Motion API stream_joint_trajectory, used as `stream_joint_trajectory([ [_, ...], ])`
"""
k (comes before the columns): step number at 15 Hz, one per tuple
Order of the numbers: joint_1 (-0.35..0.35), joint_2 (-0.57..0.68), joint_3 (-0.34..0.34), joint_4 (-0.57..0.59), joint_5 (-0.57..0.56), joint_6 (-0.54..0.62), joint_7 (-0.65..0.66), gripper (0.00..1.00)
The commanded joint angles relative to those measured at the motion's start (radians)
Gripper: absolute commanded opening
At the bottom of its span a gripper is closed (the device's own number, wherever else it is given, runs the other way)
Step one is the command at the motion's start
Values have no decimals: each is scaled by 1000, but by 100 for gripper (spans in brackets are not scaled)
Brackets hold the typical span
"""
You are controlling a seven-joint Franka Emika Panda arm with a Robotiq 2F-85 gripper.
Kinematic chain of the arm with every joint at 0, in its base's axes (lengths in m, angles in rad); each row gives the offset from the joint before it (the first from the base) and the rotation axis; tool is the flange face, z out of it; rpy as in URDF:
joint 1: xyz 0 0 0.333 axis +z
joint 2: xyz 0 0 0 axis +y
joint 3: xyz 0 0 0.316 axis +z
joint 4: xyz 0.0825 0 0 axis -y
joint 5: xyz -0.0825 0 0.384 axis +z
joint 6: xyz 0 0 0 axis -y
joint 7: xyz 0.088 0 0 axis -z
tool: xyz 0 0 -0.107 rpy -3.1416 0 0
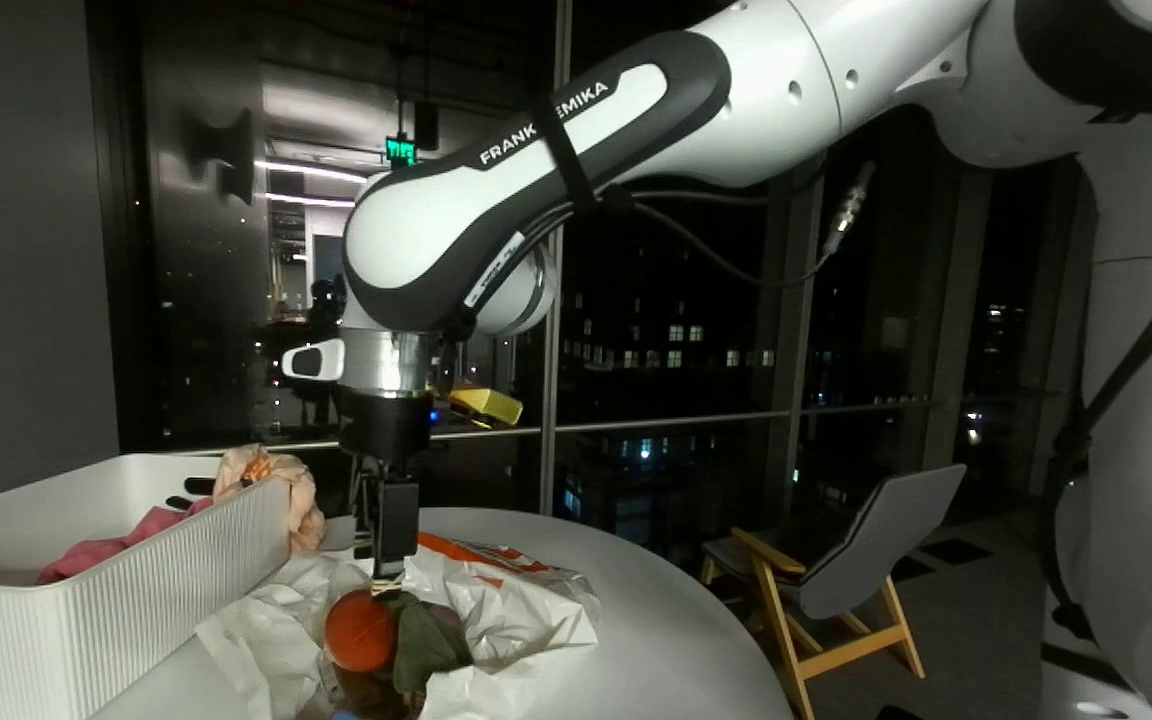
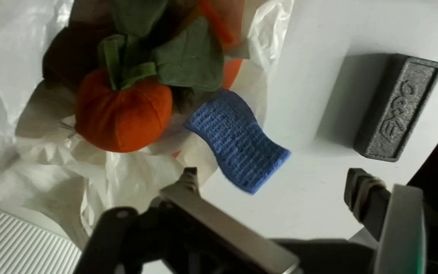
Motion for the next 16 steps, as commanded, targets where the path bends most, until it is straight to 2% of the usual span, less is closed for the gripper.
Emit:
stream_joint_trajectory([
  [1, 40, -20, 2, -30, -103, 41, 95, 100],
  [2, 28, -1, -6, -6, -41, 0, 40, 100],
  [5, 45, -1, 0, -16, -88, 19, 81, 100],
  [8, 46, -1, 0, -17, -90, 20, 83, 100],
  [9, 46, 14, 2, -26, -54, 21, 77, 100],
  [14, 42, 16, 18, -195, 156, 41, 96, 100],
  [16, 47, 12, 24, -286, 200, 105, 126, 100],
])
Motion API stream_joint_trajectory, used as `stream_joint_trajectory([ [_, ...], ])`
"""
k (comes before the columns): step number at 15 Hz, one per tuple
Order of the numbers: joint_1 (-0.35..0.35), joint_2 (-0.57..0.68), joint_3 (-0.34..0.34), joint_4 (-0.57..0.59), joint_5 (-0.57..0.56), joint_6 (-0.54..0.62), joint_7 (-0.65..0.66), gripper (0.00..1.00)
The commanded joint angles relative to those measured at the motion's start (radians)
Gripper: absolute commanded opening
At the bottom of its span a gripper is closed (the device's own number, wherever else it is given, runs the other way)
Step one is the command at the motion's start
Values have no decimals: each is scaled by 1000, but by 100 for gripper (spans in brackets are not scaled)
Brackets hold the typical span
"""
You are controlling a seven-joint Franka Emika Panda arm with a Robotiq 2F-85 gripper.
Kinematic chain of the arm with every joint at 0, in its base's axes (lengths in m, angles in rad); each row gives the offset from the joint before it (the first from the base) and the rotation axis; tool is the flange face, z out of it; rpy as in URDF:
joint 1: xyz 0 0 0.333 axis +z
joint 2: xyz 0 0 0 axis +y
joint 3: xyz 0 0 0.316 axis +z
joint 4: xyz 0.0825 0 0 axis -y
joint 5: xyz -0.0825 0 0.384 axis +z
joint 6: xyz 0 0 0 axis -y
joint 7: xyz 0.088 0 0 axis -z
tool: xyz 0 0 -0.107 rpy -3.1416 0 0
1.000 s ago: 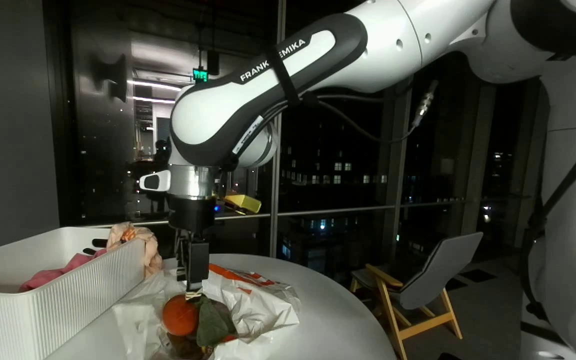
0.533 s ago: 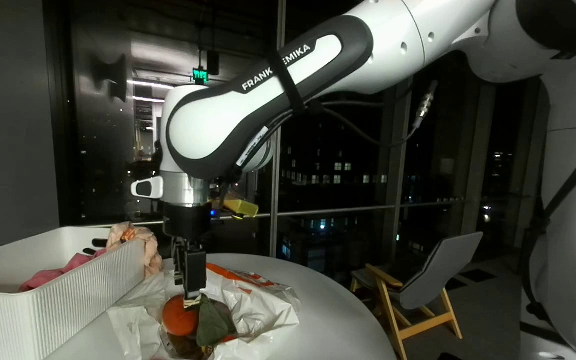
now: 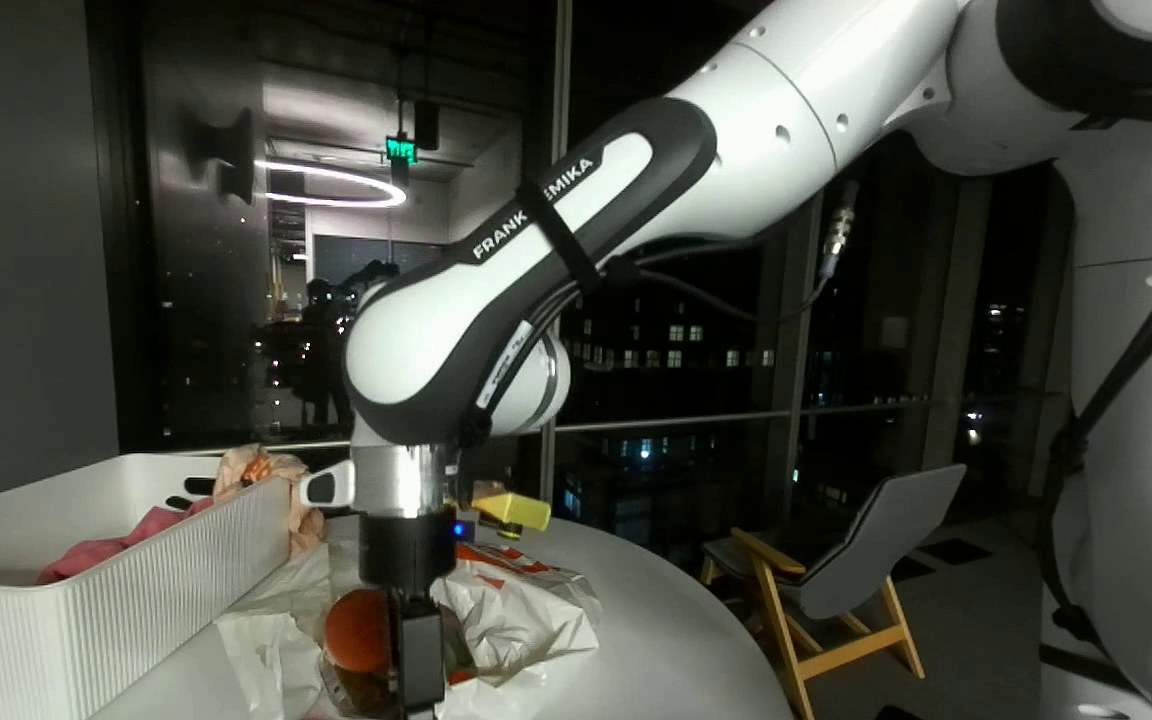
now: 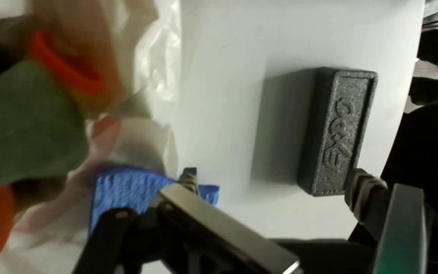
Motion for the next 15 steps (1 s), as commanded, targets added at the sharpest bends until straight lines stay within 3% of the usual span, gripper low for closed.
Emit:
stream_joint_trajectory([
  [1, 8, -38, 14, -168, 92, 124, 55, 100],
  [7, 56, -35, 61, -361, 62, 440, 251, 100],
  [12, 63, -75, 105, -392, 92, 427, 309, 100],
  [15, 73, -133, 94, -411, 6, 435, 364, 100],
])
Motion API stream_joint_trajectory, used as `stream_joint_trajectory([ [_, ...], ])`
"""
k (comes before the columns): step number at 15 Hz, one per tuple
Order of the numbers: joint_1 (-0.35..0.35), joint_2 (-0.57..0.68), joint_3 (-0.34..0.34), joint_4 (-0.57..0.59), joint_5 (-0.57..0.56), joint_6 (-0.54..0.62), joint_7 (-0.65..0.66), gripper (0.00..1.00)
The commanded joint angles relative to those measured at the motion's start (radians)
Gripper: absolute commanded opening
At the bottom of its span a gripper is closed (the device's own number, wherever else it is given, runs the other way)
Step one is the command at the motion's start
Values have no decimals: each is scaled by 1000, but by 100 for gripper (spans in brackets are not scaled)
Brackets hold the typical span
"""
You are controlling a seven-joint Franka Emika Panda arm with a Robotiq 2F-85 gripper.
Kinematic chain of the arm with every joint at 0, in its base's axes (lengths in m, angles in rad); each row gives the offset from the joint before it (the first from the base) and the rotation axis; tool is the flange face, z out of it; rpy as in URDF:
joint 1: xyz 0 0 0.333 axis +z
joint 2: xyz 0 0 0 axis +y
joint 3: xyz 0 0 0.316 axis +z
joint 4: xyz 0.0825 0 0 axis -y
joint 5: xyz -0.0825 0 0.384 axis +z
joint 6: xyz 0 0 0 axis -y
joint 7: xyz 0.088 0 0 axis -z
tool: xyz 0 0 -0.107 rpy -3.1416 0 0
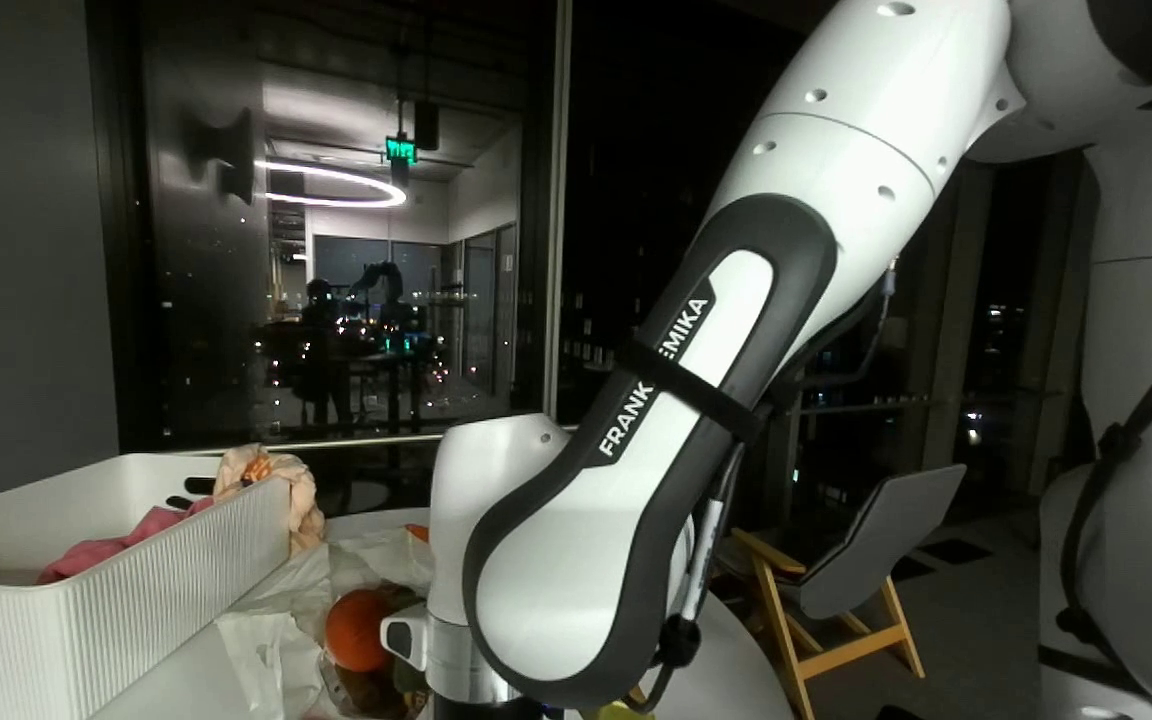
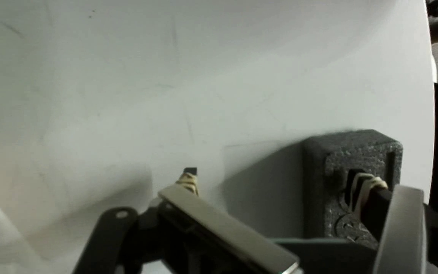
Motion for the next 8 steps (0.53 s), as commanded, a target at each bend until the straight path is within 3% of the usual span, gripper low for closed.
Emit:
stream_joint_trajectory([
  [1, 15, -108, -6, -49, -73, -1, 67, 100],
  [8, 74, -110, 6, -35, 116, -111, -70, 100],
])
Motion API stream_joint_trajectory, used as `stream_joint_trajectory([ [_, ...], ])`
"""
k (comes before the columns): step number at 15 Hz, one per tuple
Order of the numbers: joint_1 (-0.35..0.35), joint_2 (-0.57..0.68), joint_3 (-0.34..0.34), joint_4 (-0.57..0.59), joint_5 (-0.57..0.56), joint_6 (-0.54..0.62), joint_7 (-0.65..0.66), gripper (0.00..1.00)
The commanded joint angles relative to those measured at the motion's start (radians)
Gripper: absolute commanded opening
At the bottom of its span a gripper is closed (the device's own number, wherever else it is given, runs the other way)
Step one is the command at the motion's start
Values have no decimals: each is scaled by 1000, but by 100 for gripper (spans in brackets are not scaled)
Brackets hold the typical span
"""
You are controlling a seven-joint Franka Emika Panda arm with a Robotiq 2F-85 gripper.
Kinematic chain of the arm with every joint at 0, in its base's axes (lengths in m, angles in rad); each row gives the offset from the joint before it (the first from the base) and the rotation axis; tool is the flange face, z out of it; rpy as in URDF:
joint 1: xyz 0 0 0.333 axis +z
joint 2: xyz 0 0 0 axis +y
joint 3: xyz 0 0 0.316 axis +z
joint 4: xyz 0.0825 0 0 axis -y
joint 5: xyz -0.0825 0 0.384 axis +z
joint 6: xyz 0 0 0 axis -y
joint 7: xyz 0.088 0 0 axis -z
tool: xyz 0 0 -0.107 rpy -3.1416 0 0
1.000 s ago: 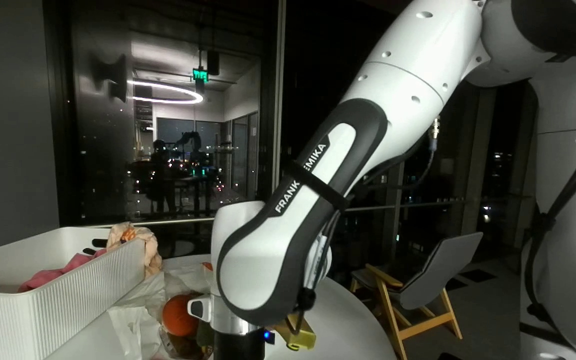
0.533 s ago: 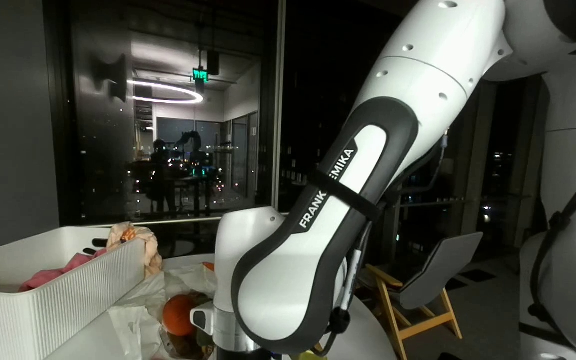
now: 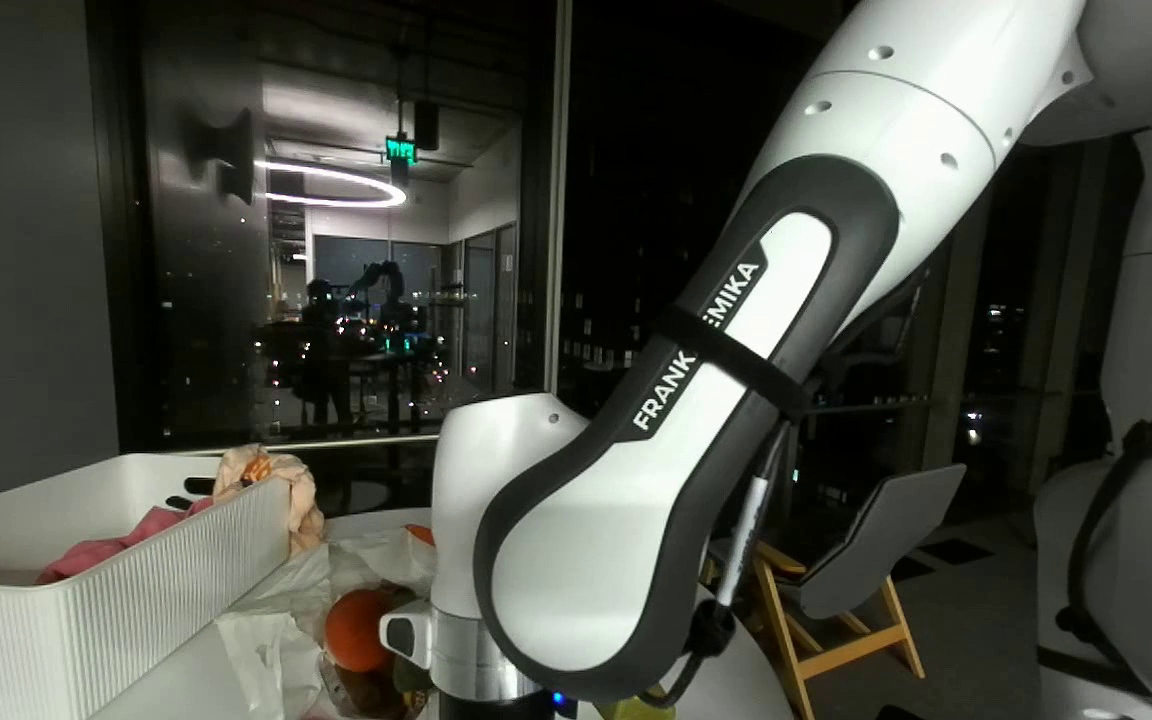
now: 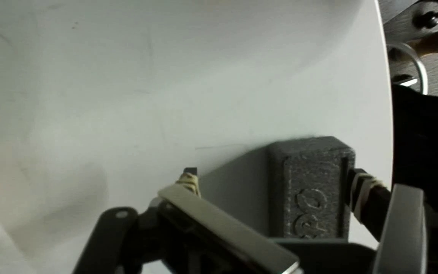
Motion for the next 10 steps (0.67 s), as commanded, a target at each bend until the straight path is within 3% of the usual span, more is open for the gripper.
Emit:
stream_joint_trajectory([
  [1, 42, -41, 9, -17, 97, -63, -70, 100],
  [3, 64, -45, 21, -23, 83, -69, -65, 100],
  [10, 72, 19, 21, -41, -197, 32, 29, 100],
])
